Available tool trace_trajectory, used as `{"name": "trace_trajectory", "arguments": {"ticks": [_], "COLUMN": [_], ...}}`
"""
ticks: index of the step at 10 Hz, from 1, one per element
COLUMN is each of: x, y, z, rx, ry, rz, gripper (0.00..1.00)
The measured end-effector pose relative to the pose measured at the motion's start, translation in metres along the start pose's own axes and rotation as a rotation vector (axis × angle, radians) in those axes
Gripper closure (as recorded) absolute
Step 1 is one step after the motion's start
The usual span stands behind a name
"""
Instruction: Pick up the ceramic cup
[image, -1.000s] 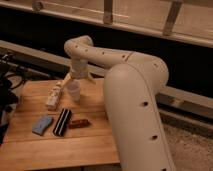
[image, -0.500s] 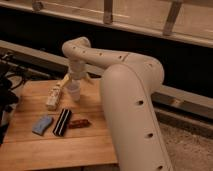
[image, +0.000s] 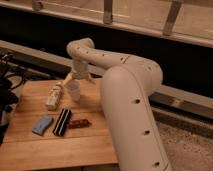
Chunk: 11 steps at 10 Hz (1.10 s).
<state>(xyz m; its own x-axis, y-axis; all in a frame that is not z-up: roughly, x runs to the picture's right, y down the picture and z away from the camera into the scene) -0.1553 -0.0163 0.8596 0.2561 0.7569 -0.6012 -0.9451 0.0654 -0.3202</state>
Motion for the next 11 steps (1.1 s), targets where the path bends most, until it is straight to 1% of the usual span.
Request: {"name": "trace_trajectory", "arguments": {"ticks": [2, 4, 7, 8, 9, 10, 11], "x": [-0.006, -0.015, -0.035, -0.040, -0.040, -0.036, -0.031], "y": [-0.008, -0.015, -0.037, -0.043, -0.043, -0.040, -0.034], "z": [0.012, 0.018, 0.021, 0.024, 0.027, 0.032, 0.037], "rx": [-0.001, -0.004, -0.007, -0.004, -0.002, 0.002, -0.001], "ry": [0.017, 0.025, 0.015, 0.019, 0.026, 0.036, 0.035], "rz": [0.014, 0.031, 0.073, 0.088, 0.075, 0.067, 0.064], "gripper": [0.00, 0.00, 0.00, 0.06, 0.18, 0.26, 0.35]}}
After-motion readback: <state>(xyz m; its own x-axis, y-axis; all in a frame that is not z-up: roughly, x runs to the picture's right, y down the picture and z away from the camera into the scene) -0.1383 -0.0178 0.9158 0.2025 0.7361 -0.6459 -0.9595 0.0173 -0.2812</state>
